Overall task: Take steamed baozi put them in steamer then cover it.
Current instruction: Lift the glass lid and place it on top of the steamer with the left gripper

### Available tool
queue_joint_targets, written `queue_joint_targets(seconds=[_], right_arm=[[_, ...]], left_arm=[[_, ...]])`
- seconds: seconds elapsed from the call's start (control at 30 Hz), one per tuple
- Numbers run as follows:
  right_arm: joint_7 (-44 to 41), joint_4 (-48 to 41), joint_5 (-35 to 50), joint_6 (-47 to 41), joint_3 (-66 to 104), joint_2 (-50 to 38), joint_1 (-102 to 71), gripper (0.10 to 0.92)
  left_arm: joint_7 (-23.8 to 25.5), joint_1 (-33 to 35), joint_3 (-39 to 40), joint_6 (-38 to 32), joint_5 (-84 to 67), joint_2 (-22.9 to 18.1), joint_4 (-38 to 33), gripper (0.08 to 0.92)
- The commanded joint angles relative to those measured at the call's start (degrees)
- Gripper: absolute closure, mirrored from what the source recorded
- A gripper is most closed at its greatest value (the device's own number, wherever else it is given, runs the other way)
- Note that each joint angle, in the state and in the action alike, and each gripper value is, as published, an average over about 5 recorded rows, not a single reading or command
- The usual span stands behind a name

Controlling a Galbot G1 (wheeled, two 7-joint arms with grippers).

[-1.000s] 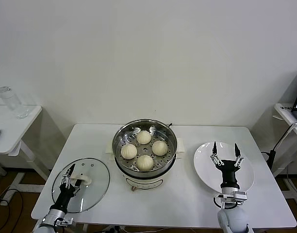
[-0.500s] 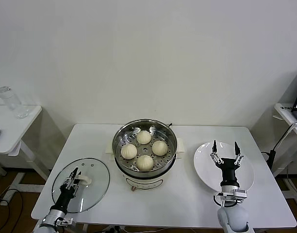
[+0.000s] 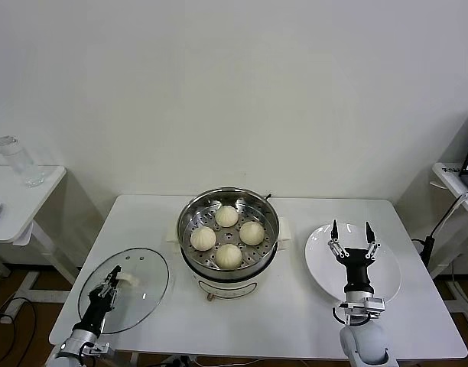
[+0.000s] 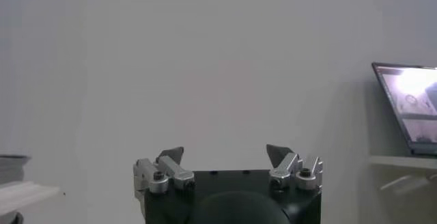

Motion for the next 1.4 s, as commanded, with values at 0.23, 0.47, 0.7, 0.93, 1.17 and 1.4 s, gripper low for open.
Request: queue_joint_targets(seconds=[0.23,0.47,0.7,0.93,1.17,1.4], right_arm=[[-0.06,0.22,-0.72,0.10,-0.21,0.70,0.12,0.203],[-0.05,0.53,-0.88,-0.04,-0.06,1.17,0.01,0.203],[0.14,0.80,-1.15,-2.46,0.40,0.90,-0.24,0.203],[0.25,0.85,-1.03,-3.65,0.84,0.64,-0.58,0.203],[0.09,0.13,-1.04,-3.33,1.22,0.99,-0.64,0.203],[-0.03,-0.68,-1.02,-2.73,1.87,1.20,-0.60,0.203]], left_arm=[[4.77,-1.98,-10.36,12.33,-5.38,4.37,-27.82,0.802],[10.10,-4.62,-1.88,21.35,-6.96,6.79,-41.06,0.802],[16.54,-12.60,19.15,31.65,-3.60,5.30,-43.17,0.802],[24.09,-21.97,33.90,40.76,0.80,-0.01,-36.99,0.802],[33.60,-28.06,40.74,46.93,6.46,-4.32,-32.18,0.802],[39.61,-29.49,42.83,49.37,13.14,-6.95,-28.74,0.802]])
